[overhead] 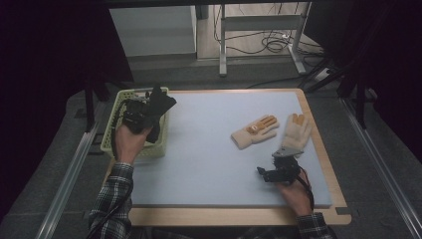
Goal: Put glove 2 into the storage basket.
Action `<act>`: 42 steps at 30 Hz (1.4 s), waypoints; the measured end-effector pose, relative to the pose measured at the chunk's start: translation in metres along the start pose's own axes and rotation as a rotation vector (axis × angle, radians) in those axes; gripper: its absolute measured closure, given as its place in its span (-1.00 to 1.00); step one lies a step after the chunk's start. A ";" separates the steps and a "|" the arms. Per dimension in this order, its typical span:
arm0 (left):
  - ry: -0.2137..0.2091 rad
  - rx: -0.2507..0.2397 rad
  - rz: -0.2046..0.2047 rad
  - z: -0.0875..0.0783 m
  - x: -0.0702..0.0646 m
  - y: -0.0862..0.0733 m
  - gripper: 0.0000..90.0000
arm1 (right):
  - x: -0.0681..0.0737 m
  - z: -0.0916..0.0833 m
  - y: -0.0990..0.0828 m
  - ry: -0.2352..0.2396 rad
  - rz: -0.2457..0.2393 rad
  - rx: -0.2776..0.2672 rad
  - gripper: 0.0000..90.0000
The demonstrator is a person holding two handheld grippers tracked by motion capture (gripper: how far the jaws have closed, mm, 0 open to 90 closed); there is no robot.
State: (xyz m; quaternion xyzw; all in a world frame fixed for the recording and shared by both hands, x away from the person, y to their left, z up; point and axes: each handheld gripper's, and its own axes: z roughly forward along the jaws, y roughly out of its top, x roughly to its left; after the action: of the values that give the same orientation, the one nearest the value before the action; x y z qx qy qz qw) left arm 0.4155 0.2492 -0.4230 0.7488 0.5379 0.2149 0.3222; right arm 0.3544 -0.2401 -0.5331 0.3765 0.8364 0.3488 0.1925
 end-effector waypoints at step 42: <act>0.188 0.302 -0.158 0.083 0.109 -0.031 0.04 | 0.000 0.000 0.000 0.002 0.002 0.000 -0.65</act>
State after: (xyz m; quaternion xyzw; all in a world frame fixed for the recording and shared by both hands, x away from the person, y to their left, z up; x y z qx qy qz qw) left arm 0.4860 0.3374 -0.5059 0.7206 0.6490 0.1748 0.1702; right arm 0.3547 -0.2402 -0.5332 0.3768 0.8362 0.3494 0.1916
